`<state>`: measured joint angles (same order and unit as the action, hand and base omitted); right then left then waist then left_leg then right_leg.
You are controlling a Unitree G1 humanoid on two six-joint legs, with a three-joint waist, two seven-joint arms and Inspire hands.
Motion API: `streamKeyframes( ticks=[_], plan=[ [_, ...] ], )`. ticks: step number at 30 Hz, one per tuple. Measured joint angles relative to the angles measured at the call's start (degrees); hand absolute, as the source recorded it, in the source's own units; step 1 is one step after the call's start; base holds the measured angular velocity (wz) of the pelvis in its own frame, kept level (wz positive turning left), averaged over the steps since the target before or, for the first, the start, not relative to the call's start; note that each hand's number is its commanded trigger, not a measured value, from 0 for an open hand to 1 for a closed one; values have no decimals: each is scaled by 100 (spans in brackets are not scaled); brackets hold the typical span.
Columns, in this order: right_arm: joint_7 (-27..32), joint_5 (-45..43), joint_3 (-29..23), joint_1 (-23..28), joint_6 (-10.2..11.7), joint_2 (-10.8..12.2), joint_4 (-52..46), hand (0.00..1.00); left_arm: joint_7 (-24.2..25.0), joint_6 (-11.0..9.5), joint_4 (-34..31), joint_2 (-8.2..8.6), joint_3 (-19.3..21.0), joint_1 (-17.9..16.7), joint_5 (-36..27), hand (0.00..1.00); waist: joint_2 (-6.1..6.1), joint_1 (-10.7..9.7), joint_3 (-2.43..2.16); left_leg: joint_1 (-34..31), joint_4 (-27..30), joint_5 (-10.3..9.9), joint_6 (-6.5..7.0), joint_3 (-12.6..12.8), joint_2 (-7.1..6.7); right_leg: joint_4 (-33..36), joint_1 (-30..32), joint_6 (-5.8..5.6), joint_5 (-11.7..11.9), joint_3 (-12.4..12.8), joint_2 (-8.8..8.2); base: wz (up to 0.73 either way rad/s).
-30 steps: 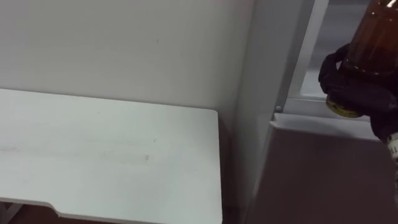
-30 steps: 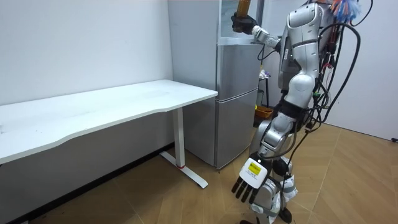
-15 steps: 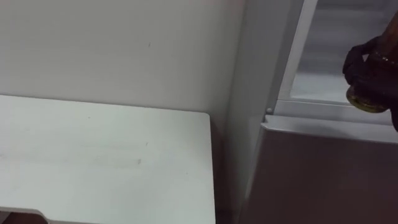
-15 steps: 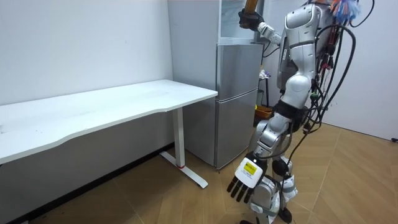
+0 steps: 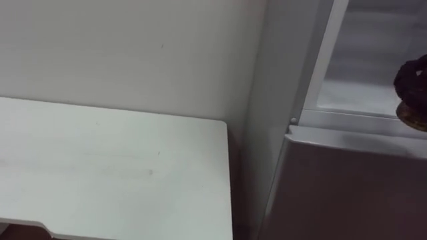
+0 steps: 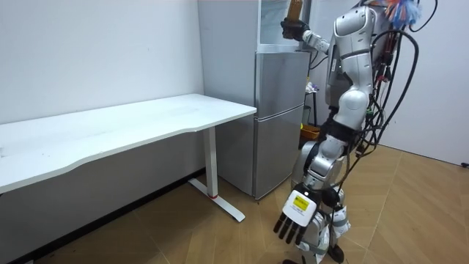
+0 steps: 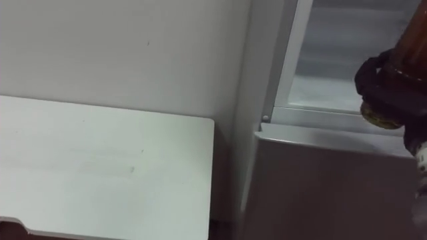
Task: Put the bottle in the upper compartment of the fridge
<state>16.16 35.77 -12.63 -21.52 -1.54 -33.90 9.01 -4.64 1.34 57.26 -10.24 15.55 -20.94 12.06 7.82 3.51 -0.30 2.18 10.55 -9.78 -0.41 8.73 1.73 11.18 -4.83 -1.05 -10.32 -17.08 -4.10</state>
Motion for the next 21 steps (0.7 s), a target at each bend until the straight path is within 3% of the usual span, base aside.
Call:
streamKeyframes(
  ticks=[8,10,16,21],
  plan=[
    [588,9,11,-13,-98,0,235,100,52,5,-9,-110,5,-191,117,0,10,63,0,-285,177,-24,-1,-104,15,55,201,5,3,-82,3,6],
    [741,18,16,-233,-99,-1,495,100,100,6,-21,-154,7,-123,126,0,22,143,1,-393,226,-25,0,-94,26,71,298,10,6,-96,3,0],
    [1167,30,308,-1134,-104,-93,1166,100,103,95,-294,-279,-3,-66,134,0,89,135,9,-845,429,-7,-12,-215,65,154,632,60,36,-206,26,9],
    [1548,-8,656,-1465,-107,-134,1511,100,105,121,-474,-362,-51,-86,165,0,96,151,15,-973,530,-11,-12,-312,65,155,671,80,48,-311,28,10]
  ],
)
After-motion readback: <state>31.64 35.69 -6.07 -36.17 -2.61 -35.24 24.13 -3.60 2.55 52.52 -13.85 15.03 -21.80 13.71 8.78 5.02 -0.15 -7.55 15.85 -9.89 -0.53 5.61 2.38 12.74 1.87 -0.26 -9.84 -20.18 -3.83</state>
